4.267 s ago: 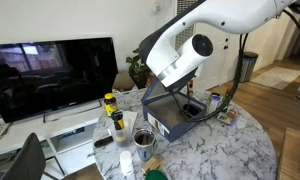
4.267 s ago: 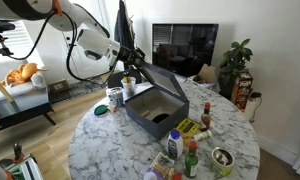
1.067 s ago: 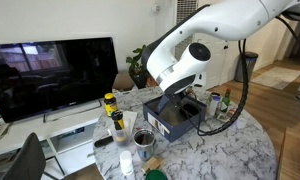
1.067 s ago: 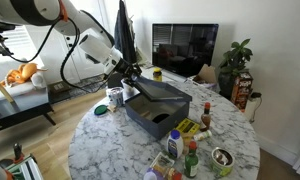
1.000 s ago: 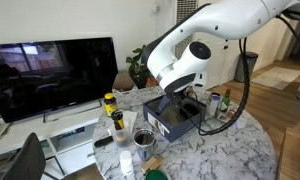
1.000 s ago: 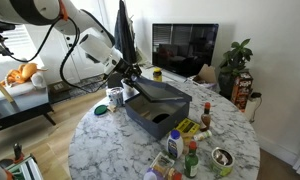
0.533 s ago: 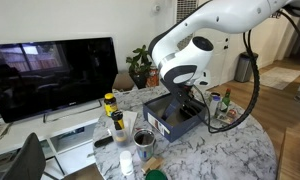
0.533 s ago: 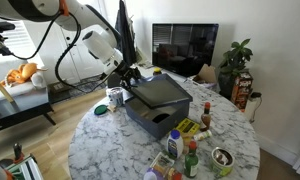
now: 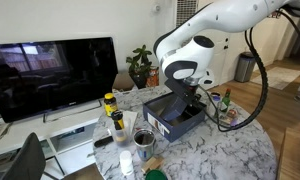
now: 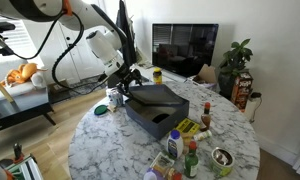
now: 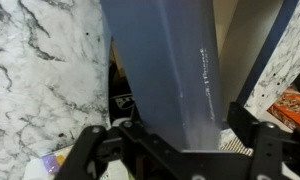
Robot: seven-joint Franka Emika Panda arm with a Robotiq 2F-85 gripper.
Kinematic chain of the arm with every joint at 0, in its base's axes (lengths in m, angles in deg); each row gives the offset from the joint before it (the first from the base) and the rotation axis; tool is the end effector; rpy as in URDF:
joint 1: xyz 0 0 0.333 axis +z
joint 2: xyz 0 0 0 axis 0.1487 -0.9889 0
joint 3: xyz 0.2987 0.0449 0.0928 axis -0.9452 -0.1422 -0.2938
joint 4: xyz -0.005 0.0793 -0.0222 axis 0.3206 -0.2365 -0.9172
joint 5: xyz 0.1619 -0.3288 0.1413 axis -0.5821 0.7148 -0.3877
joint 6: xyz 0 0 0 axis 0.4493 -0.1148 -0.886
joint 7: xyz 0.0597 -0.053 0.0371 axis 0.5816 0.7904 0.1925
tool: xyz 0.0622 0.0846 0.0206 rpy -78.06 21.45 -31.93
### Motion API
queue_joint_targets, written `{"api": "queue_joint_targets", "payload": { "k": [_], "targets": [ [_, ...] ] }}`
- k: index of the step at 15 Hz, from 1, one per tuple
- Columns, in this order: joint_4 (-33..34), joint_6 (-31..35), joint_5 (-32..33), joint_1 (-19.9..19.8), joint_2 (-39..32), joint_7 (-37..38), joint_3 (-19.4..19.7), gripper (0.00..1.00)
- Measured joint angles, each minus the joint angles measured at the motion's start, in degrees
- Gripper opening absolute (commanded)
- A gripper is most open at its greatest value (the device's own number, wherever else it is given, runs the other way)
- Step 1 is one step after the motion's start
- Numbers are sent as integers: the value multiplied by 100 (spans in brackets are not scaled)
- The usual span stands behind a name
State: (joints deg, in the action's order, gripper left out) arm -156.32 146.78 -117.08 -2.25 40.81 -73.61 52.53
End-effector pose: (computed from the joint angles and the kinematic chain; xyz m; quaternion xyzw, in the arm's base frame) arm 0.5204 0.1230 0.2869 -0.6585 0.7108 -0.2451 0.0325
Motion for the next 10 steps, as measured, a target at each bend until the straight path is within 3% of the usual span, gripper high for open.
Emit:
{"api": "queue_joint_targets", "payload": {
  "k": [2, 5, 6, 7, 8, 10],
  "targets": [
    [1, 6, -113, -76, -1, -224, -30, 68],
    [1, 17, -252, -177, -1, -508, -84, 45],
    [2, 21, -298, -210, -1, -595, -105, 68],
    [4, 23, -351, -244, -1, -685, -129, 81],
    [8, 24, -410, -281, -1, -771, -155, 82],
    [19, 26, -527, -356, 0, -938, -194, 94]
  ]
}}
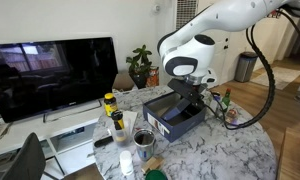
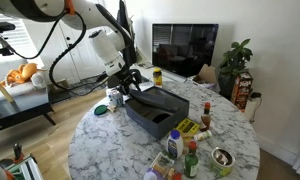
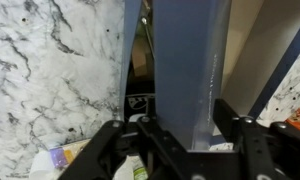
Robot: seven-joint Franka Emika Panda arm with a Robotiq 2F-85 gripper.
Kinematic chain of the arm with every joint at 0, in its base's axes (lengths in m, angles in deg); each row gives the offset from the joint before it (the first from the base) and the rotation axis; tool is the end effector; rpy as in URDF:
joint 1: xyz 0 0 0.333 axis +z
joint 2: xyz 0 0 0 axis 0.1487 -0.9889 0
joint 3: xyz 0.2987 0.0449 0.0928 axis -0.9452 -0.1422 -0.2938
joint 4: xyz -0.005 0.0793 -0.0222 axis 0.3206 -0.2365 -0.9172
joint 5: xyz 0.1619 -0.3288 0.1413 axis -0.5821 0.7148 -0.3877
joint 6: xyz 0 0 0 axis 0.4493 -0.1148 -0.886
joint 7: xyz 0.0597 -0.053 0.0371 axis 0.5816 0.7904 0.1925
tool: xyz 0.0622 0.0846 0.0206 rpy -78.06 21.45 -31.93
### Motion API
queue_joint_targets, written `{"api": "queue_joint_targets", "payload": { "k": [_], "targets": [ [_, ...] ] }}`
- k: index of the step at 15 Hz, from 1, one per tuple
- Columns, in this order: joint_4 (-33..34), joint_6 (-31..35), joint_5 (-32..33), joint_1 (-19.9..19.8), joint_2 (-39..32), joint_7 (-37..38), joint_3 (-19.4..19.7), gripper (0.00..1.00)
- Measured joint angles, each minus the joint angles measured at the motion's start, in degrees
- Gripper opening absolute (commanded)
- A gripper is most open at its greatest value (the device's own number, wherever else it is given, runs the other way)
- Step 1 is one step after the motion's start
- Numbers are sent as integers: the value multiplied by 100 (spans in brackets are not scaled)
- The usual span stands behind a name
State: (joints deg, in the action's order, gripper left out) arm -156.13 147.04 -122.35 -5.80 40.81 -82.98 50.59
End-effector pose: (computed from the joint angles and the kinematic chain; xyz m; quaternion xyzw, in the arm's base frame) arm 0.5151 0.1127 0.2840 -0.6864 0.6966 -0.2084 0.0146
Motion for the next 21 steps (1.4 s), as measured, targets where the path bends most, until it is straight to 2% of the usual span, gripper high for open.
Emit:
{"api": "queue_joint_targets", "payload": {
  "k": [1, 2, 4, 5, 11, 13, 14, 16, 21],
  "targets": [
    [4, 1, -52, -40, 5, -83, -19, 100],
    [7, 10, -93, -77, 14, -165, -37, 100],
    [20, 47, -182, -143, 40, -348, -63, 72],
    [33, 80, -227, -168, 49, -446, -72, 72],
    [107, 221, -487, -240, 51, -950, -92, 26],
    [130, 257, -545, -248, 51, -1049, -92, 13],
    [152, 261, -555, -249, 58, -1081, -92, 13],
    [183, 271, -559, -251, 111, -1141, -92, 5],
    [212, 315, -705, -277, 387, -1352, -91, 7]
  ]
}}
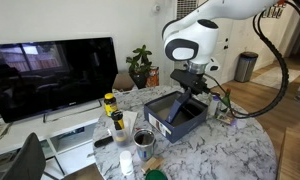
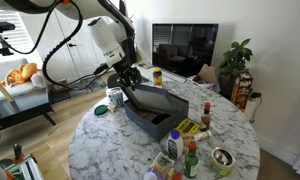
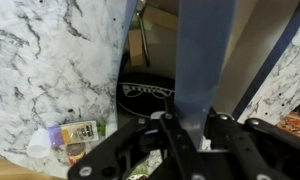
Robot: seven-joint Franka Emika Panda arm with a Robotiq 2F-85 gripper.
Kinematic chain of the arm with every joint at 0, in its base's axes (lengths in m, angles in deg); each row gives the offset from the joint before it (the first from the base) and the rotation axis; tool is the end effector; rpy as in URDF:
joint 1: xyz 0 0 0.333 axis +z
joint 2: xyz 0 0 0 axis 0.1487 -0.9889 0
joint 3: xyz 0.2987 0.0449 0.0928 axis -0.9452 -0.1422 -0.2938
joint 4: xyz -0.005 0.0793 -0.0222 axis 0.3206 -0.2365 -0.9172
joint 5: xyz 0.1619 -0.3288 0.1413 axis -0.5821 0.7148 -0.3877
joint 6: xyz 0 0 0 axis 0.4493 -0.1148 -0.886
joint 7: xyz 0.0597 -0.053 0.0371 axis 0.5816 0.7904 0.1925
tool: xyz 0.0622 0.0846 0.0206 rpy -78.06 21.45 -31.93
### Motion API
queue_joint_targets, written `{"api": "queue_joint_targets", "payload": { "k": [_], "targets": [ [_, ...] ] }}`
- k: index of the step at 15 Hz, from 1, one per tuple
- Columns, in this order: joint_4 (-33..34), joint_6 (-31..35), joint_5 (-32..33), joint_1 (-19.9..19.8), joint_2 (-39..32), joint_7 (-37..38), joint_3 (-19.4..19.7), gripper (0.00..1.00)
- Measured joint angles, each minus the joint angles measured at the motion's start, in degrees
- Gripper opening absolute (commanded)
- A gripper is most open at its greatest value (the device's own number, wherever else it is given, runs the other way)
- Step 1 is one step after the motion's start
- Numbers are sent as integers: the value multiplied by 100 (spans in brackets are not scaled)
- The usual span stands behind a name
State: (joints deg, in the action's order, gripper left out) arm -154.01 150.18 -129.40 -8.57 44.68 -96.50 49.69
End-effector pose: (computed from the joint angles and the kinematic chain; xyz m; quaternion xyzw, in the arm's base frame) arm 0.5129 0.1036 0.3281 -0.7181 0.6687 -0.1927 0.0078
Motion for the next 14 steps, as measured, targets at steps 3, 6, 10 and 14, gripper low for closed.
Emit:
{"api": "queue_joint_targets", "payload": {
  "k": [3, 6, 10, 14],
  "targets": [
    [-18, 98, -17, -3, 193, -25, 43, 3],
    [-104, 134, 17, 23, 553, 4, 173, 0],
    [-155, 130, 76, 172, 967, 290, 368, 1],
    [-222, -60, 408, 412, 986, 1011, 565, 1]
  ]
}}
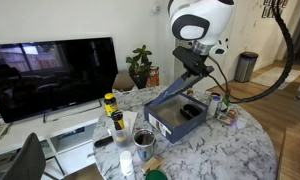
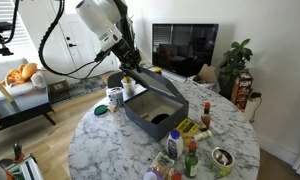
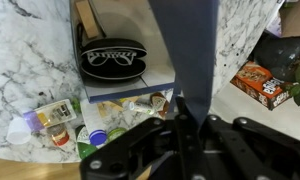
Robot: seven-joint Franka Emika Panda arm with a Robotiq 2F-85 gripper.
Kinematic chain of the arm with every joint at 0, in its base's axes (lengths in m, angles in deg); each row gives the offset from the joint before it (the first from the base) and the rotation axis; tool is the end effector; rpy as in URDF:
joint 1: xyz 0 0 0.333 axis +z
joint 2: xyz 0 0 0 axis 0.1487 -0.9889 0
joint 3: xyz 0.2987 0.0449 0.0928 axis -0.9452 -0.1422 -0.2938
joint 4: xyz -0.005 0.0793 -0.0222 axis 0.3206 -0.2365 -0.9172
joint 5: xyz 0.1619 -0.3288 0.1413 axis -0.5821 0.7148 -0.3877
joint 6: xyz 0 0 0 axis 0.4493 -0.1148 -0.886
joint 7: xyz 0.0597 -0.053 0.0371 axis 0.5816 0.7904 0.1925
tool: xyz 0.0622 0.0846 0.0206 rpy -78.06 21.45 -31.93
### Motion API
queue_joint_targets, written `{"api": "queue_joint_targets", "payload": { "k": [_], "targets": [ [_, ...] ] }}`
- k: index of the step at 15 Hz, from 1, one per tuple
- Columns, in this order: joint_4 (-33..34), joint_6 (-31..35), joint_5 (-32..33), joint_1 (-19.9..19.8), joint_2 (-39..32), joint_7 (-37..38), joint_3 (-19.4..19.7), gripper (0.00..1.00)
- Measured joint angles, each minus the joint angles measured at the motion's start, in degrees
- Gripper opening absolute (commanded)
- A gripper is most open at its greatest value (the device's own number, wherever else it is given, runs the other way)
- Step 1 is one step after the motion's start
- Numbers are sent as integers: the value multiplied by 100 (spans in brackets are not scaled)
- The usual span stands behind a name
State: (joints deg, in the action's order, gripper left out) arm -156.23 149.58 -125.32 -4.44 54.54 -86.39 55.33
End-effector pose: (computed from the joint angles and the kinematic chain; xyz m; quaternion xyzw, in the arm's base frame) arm 0.5077 0.0881 0.4052 -0.6483 0.7053 -0.2808 0.0585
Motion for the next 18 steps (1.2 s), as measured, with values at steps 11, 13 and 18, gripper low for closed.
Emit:
{"api": "queue_joint_targets", "payload": {
  "k": [11, 13, 18],
  "targets": [
    [-717, -524, 2089, 870, -414, 3011, 357, 1],
    [-850, -620, 2119, 919, -501, 3243, 357, 1],
    [-1168, -958, 2070, 908, -608, 3386, 354, 1]
  ]
}}
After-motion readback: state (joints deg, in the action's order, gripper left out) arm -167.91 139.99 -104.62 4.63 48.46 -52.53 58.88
